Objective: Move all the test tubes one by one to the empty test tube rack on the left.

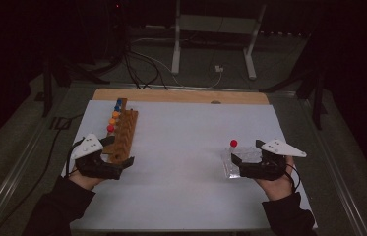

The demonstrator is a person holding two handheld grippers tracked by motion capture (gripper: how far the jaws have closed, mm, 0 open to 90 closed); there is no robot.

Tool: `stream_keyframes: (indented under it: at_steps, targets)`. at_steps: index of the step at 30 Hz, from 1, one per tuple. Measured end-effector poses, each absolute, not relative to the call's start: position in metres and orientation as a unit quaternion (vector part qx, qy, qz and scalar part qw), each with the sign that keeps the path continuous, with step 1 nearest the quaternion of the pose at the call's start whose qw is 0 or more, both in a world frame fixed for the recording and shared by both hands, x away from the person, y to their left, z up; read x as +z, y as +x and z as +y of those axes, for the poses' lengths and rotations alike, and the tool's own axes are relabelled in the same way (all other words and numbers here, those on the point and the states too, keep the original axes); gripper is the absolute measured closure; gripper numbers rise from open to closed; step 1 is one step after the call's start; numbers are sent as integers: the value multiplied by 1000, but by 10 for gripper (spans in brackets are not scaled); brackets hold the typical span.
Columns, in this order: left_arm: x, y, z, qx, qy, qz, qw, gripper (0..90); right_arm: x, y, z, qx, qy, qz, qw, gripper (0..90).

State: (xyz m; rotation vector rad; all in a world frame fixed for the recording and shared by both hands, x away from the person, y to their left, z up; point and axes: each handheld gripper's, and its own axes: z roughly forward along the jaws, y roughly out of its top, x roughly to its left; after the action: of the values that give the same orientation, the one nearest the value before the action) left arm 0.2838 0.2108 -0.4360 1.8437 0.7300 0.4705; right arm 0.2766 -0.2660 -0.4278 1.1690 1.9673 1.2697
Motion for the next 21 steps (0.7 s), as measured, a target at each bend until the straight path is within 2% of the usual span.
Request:
stream_keyframes:
  at_steps: [4, 6, 7, 10, 13, 21]
  targets:
    - [-440, 280, 204, 191, 776, 296, 523, 14, -444, 285, -264, 444, 442, 738, 252, 85]
    - [-440, 279, 203, 190, 778, 293, 523, 14, -450, 289, -262, 434, 443, 743, 253, 178]
    - [-440, 279, 202, 189, 778, 292, 523, 14, -452, 290, -260, 431, 446, 743, 253, 188]
    - [-441, 279, 202, 185, 779, 292, 522, 14, -457, 296, -257, 418, 450, 747, 256, 341]
    - [-442, 279, 202, 185, 778, 295, 524, 14, -461, 301, -255, 407, 454, 751, 254, 454]
    - [-442, 280, 203, 187, 777, 296, 523, 14, -466, 312, -250, 397, 456, 757, 248, 655]
